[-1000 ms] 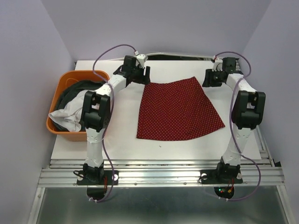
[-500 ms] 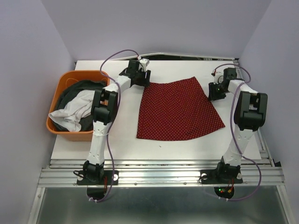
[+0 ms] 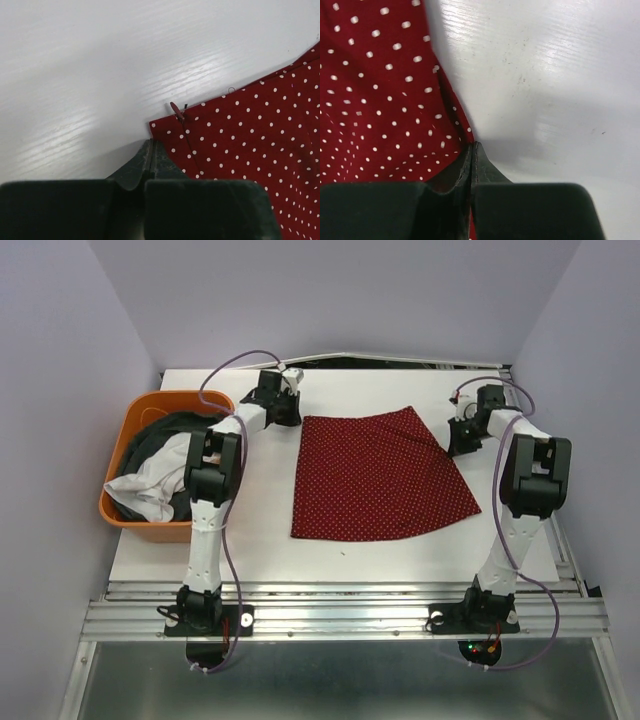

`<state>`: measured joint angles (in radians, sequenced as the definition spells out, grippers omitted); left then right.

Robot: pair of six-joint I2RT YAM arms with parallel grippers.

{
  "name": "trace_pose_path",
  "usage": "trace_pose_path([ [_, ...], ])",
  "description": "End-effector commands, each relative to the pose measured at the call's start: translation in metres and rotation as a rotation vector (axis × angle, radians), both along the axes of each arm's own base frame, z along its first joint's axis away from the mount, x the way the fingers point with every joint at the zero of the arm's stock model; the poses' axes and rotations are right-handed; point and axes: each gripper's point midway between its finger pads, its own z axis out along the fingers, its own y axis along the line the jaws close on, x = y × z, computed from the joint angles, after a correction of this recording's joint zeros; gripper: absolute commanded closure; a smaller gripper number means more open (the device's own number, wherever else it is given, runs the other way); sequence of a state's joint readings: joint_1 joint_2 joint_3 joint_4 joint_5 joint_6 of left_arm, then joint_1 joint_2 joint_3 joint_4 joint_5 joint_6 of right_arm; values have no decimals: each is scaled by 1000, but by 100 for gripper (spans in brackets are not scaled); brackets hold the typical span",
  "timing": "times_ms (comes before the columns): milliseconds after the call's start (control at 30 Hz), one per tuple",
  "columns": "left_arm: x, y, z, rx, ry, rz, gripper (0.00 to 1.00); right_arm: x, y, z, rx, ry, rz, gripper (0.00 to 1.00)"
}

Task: Fold and stack the skirts
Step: Flatten the skirt out

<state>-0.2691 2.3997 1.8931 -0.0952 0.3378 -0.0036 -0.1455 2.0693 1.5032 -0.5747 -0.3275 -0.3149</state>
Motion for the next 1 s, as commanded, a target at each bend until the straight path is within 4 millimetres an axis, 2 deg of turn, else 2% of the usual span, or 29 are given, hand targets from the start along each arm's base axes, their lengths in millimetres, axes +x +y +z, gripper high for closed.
trace_pose_path([
  [0,-10,30,34,-13,-14,67,100,10,-8,-6,-10,16,-6,99],
  [67,-28,31,25,-13,25,53,100,24,-8,-7,1,-2,-22,99],
  [100,-34,30,35,-27,22,57,100,42,-10,1,1,-47,-27,99],
  [133,-47,32,33,-31,42,61,100,48,-9,-9,15,-36,-35,99],
  [167,-55,33,23,-32,73,68,100,58,-5,-10,14,-48,-29,99],
  [200,-61,35,31,-39,68,75,100,67,-7,-10,13,-60,-32,99],
  [233,-77,37,21,-44,113,88,100,84,-3,-12,11,-81,-23,99],
  [267,-84,37,29,-56,109,84,100,94,4,-13,6,-93,-5,99],
  [300,-92,37,29,-60,121,82,100,103,8,-14,-1,-107,4,99],
  [333,-108,37,20,-54,154,80,100,123,12,-1,-17,-163,19,99],
  [367,-114,35,33,-63,133,72,100,128,22,-16,-28,-151,39,99],
  [400,-122,33,35,-63,134,60,100,136,26,-18,-44,-168,54,99],
  [433,-136,27,33,-66,148,28,100,155,26,-9,-91,-234,66,99],
  [467,-140,22,46,-77,121,3,94,169,40,-14,-123,-278,93,98],
  [500,-144,18,52,-82,109,-15,85,172,45,-14,-158,-286,103,95],
  [533,-143,15,60,-79,83,-15,74,187,41,-7,-231,-342,83,81],
  [567,-139,15,68,-85,56,-12,65,194,45,-1,-256,-370,76,78],
  [600,-131,15,79,-84,18,-9,47,205,48,19,-272,-421,58,72],
  [633,-123,16,84,-68,-8,-5,41,209,51,32,-276,-445,41,61],
  [667,-103,17,107,-54,-76,18,37,210,51,47,-273,-465,20,39],
  [700,-90,19,101,-24,-84,19,37,207,51,76,-269,-498,15,34],
  [733,-69,17,123,-21,-136,24,36,203,49,90,-276,-514,14,27],
  [767,-59,15,105,-2,-106,24,36,198,48,104,-282,-529,17,25],
  [800,-48,13,106,1,-113,27,37,191,48,116,-283,-539,22,24],
  [833,-32,8,122,-10,-143,26,37,174,57,133,-271,-547,45,23],
  [867,-24,6,96,20,-109,8,40,164,65,140,-262,-547,67,23],
  [900,-16,5,95,21,-110,12,41,151,68,143,-250,-525,86,23],
  [933,-12,4,87,26,-88,17,42,133,79,131,-236,-476,124,23],
  [967,-1,1,96,23,-116,17,44,118,99,148,-194,-484,173,24],
])
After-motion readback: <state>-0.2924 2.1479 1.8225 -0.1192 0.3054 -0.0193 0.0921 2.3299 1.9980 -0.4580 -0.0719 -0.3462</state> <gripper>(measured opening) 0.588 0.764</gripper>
